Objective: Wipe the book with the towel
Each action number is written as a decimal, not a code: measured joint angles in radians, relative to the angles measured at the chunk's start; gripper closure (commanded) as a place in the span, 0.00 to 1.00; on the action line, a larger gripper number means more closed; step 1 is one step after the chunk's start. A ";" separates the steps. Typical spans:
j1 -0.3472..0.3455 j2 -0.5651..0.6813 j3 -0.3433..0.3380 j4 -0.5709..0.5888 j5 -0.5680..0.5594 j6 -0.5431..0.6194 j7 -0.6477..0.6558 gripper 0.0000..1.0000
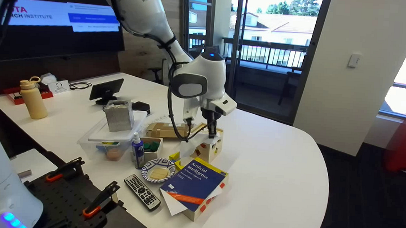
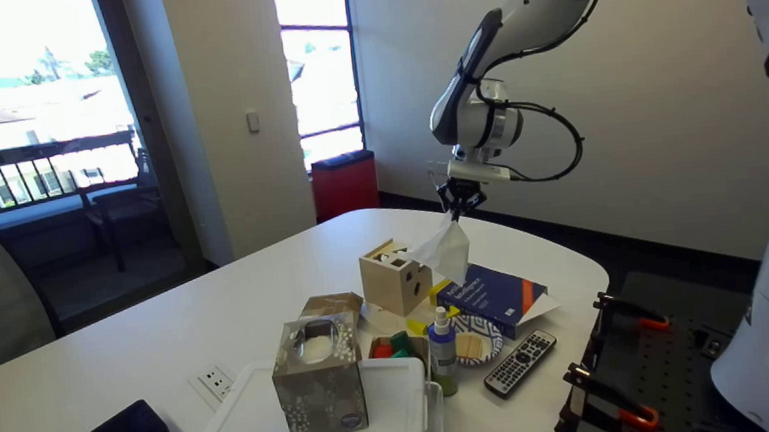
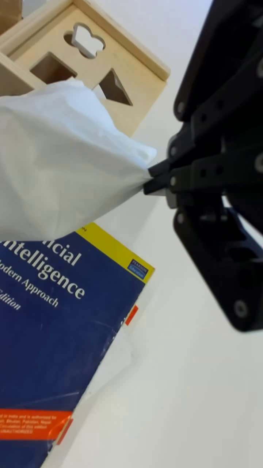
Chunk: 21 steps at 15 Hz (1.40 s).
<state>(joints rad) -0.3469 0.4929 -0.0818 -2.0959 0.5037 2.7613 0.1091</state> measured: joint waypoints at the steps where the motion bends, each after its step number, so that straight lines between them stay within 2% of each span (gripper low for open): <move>1: -0.004 0.027 -0.003 0.012 -0.005 0.000 -0.002 1.00; 9: -0.002 0.335 -0.007 0.241 -0.048 0.010 0.026 1.00; 13: -0.002 0.450 -0.044 0.343 -0.072 -0.013 0.094 1.00; 17: -0.004 0.488 -0.073 0.400 -0.074 -0.080 0.146 1.00; 21: -0.001 0.491 -0.114 0.406 -0.074 -0.083 0.200 1.00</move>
<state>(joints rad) -0.3476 0.9844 -0.1960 -1.6895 0.4298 2.6783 0.3090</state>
